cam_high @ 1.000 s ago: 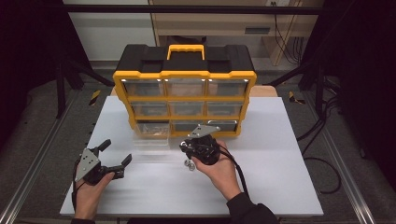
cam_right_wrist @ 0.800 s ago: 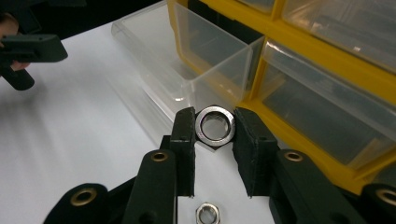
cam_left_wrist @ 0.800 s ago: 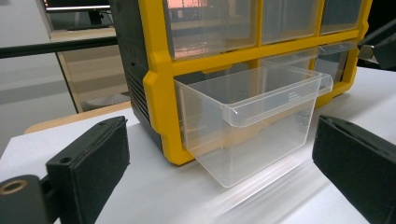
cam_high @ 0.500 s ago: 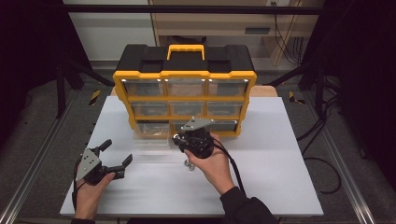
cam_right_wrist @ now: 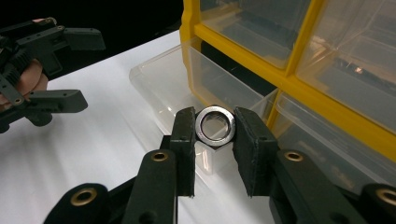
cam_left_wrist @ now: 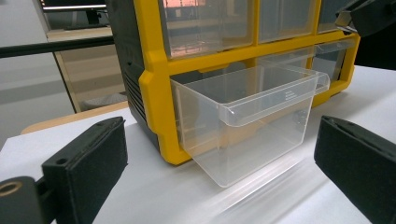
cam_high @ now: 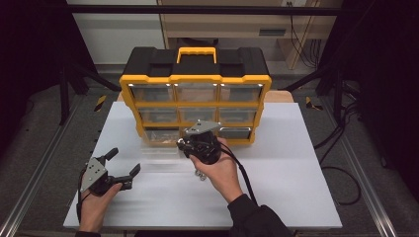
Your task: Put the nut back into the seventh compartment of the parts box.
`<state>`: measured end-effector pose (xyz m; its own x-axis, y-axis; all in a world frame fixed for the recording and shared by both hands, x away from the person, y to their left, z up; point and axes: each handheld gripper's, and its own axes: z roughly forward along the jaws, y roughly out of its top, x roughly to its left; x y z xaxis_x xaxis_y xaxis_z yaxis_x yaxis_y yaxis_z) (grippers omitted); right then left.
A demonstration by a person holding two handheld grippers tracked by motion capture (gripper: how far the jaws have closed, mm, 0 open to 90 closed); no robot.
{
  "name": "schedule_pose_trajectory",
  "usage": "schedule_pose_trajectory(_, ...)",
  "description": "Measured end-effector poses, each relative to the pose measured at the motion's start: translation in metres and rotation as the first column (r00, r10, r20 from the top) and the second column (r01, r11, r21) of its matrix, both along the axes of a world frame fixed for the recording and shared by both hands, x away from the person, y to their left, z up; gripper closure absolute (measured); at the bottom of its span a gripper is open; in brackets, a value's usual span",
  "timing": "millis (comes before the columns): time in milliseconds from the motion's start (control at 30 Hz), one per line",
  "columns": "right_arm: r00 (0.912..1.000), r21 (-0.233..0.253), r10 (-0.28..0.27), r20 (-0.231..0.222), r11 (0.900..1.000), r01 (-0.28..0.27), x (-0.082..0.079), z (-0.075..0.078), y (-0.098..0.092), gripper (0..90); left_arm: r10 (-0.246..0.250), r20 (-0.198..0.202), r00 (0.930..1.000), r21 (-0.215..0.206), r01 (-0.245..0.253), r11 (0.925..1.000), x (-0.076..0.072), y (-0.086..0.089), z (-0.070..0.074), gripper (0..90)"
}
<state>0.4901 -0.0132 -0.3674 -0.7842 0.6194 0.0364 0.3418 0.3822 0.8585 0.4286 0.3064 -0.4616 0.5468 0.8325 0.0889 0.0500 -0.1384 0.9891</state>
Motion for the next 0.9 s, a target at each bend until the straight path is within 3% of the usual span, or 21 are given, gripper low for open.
schedule_pose_trajectory(400,0.9999,0.004,0.009,0.006,1.000,-0.009,-0.001,0.004,0.003,70.1,-0.003,-0.002,1.0000,-0.001,0.003,1.0000,0.000,0.000,0.000,2.0)
schedule_pose_trajectory(900,0.9993,-0.008,0.035,0.015,0.999,-0.035,0.002,0.012,0.021,70.1,-0.007,0.003,1.0000,-0.003,0.007,1.0000,0.000,0.000,0.000,1.9)
